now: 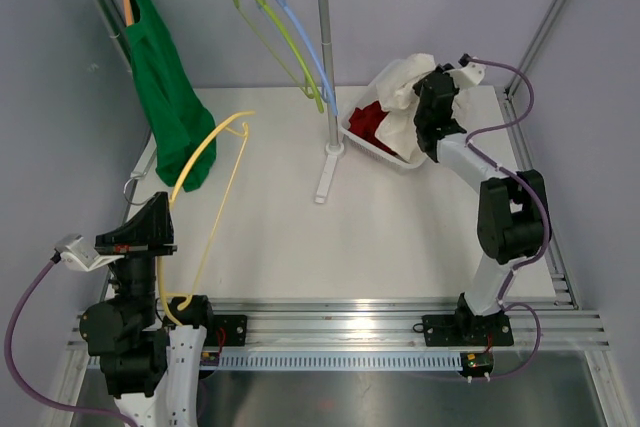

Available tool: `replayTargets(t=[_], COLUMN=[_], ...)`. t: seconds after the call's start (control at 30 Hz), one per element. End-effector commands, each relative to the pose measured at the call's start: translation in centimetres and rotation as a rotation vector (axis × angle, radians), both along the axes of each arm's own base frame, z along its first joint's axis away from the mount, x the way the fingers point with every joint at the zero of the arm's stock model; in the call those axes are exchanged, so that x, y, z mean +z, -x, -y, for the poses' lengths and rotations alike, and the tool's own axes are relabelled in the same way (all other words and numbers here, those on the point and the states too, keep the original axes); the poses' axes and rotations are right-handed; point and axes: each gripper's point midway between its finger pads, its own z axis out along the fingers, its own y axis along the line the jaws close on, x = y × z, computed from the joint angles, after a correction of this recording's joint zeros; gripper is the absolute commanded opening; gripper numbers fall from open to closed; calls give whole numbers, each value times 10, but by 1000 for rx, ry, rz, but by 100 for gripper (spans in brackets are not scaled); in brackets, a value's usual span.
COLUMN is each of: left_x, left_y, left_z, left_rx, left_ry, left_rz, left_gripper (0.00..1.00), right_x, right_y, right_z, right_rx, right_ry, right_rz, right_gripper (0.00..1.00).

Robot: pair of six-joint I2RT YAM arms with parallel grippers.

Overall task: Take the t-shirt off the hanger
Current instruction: Place the tshirt into the basket

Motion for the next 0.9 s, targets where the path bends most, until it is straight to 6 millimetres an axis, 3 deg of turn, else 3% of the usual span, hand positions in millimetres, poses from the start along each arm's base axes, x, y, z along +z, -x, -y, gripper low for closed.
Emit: replayTargets(t=[0.0, 0.03, 0.07, 0.13, 0.2, 0.3, 0.37, 0.4, 0.43, 0.47, 0.5, 0.63, 0.73, 0.87], left_x=[39, 39, 39, 39, 39, 38, 38, 37, 37, 37, 37, 37, 37, 36], left_y=[68, 68, 68, 69, 69, 67, 68, 67, 67, 68, 67, 68, 67, 65], left_z=[7, 7, 8, 8, 8, 9, 8, 8, 7, 7, 7, 9, 9, 8], left_rx=[-15, -18, -23, -23, -23, -28, -24, -21, -20, -19, -20, -30, -30, -27], left_ry=[-31, -33, -33, -37, -36, -31, -31, -33, -32, -30, -29, -29, -32, -29], left_rz=[256, 256, 256, 256, 254, 251, 250, 247, 245, 245, 244, 248, 247, 244], left_gripper=[0, 0, 0, 0, 0, 0, 0, 0, 0, 0, 0, 0, 0, 0], right_x=[-27, -39, -63, -84, -124, -166, -171, -196, -205, -206, -216, -229, -226, -191], right_y=[0, 2, 8, 13, 21, 13, -1, 12, 18, 10, 15, 9, 11, 11], right_z=[15, 18, 24, 26, 31, 27, 25, 30, 33, 36, 37, 30, 29, 31], right_rx=[-100, -121, -155, -175, -208, -154, -141, -202, -236, -269, -281, -241, -213, -181], right_ry=[-110, -129, -127, -145, -143, -177, -221, -251, -250, -250, -236, -219, -206, -175], right_rz=[55, 41, -3, -34, -116, -253, -326, -449, -510, -526, -580, -622, -603, -512], right_gripper=[0, 0, 0, 0, 0, 0, 0, 0, 0, 0, 1, 18, 19, 20])
